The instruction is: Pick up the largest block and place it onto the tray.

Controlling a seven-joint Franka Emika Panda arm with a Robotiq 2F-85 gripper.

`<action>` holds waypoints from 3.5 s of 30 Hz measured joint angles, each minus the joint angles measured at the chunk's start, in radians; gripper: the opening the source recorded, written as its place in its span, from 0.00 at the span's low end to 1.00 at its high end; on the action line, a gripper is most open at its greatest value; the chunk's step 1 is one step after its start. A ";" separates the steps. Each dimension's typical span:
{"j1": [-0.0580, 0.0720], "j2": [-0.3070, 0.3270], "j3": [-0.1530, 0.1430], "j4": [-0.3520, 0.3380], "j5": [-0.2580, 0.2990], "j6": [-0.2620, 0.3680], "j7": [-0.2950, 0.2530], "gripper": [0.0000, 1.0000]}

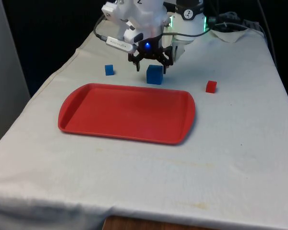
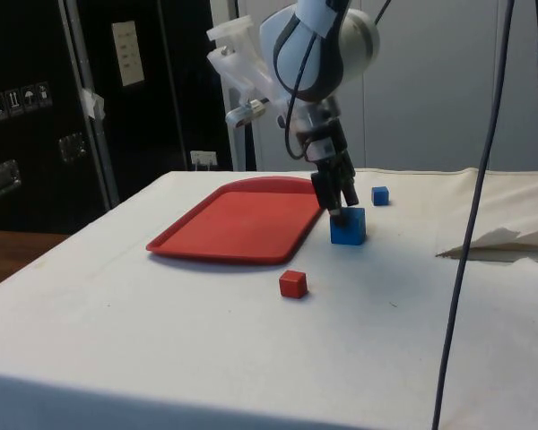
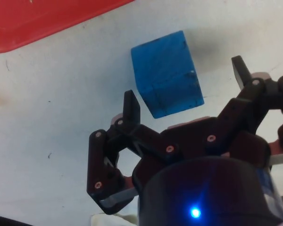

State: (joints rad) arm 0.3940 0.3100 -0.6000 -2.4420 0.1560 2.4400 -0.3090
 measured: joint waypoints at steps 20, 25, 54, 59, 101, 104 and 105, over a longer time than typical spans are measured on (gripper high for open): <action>0.000 0.008 0.004 -0.003 0.007 0.003 0.000 0.00; 0.000 0.008 0.004 -0.003 0.007 0.003 0.000 0.00; 0.001 -0.248 -0.019 0.006 -0.121 -0.193 0.094 0.00; 0.001 -0.285 -0.016 0.012 -0.131 -0.220 0.110 0.00; -0.002 -0.028 0.001 0.346 0.023 -0.225 0.081 0.00; -0.003 0.003 -0.001 0.367 0.043 -0.222 0.068 0.00; -0.004 0.020 -0.002 0.377 0.054 -0.221 0.061 0.00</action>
State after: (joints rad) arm 0.3900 0.3300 -0.6020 -2.0650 0.2100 2.2190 -0.2480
